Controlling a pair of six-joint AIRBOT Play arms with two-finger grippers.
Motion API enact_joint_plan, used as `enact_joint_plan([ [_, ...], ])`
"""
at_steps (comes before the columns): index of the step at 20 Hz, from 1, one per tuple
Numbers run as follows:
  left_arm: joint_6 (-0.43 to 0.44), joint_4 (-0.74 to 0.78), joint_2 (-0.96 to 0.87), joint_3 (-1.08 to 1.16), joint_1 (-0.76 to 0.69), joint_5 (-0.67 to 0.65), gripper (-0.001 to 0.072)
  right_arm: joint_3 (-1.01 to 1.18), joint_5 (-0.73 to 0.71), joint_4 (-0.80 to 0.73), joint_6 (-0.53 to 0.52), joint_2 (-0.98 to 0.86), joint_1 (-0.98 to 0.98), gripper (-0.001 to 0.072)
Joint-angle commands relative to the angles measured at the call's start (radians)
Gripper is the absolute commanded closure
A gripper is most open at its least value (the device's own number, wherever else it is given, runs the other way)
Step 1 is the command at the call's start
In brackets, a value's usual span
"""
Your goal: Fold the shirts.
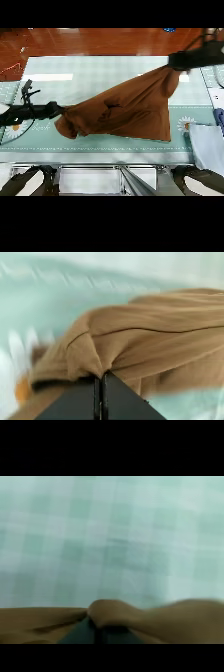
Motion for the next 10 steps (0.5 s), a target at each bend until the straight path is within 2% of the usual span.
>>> enact_joint_plan([
  [1,0.056,-0.063,-0.315,0.157,-0.003,0.055,0.0689,0.136,-0.061,0.082,0.041,-0.263,-0.023,0.0683],
  [2,0.052,-0.063,-0.393,0.219,-0.003,0.011,0.0660,0.176,-0.064,0.126,0.058,-0.315,-0.041,0.0611],
  [3,0.026,-0.063,-0.460,0.277,-0.002,-0.047,0.0462,0.206,-0.063,0.172,0.071,-0.352,-0.058,0.0407],
  [4,0.014,-0.060,-0.511,0.328,0.001,-0.115,0.0209,0.227,-0.061,0.228,0.071,-0.376,-0.080,0.0298],
  [7,0.011,-0.035,-0.564,0.467,0.081,-0.278,0.0198,0.266,0.019,0.311,0.064,-0.360,-0.188,0.0304],
  [10,0.000,-0.032,-0.465,0.497,0.241,-0.301,0.0198,0.274,0.185,0.273,0.000,-0.270,-0.354,0.0304],
])
